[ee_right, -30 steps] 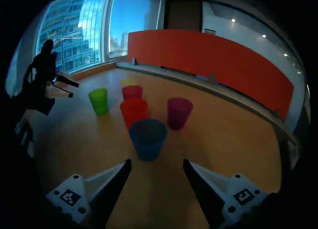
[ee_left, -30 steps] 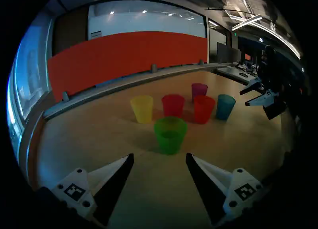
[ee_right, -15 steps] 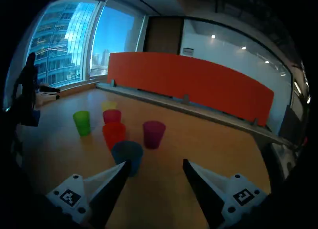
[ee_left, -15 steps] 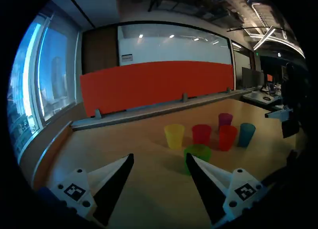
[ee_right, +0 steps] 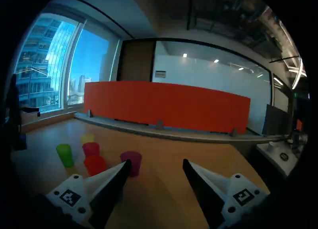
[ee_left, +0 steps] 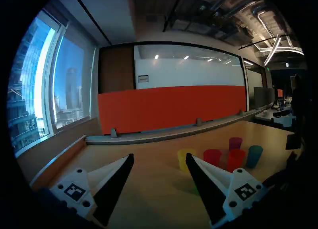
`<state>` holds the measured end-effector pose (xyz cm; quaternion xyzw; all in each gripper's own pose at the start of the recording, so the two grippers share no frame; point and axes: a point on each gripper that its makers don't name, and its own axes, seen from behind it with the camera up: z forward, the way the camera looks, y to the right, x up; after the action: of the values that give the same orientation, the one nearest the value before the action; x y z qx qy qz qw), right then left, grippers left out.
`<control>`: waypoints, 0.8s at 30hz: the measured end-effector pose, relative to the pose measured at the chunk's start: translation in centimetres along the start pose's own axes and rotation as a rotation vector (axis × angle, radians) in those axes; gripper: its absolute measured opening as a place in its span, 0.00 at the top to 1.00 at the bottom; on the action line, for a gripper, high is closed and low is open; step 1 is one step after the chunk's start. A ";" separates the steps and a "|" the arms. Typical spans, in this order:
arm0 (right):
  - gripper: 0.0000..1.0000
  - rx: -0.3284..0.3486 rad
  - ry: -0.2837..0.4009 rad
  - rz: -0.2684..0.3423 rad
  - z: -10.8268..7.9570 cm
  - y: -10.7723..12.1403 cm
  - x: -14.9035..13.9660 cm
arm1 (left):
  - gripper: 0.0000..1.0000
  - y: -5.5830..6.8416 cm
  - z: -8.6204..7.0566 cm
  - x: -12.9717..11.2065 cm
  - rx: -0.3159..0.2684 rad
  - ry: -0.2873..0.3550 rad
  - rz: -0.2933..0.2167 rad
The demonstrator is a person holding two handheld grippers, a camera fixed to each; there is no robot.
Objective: Pour water
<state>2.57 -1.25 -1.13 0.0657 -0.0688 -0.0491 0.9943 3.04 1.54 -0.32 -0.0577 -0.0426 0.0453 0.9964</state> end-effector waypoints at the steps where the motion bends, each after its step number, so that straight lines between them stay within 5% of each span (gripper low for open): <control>1: 0.00 -0.012 0.013 0.007 0.1 0.2 0.3 | 0.03 -0.1 0.0 0.1 0.007 0.006 -0.003; 11: 0.00 -0.118 0.105 0.041 0.2 2.0 2.2 | 0.03 0.0 0.1 1.0 0.052 0.058 -0.066; 24: 0.00 -0.197 0.101 0.056 -0.3 2.4 0.7 | 0.03 0.4 0.4 0.8 0.069 0.075 -0.071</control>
<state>3.55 1.04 -0.98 -0.0320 -0.0151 -0.0244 0.9991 3.75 2.10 0.12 -0.0235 -0.0056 0.0091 0.9997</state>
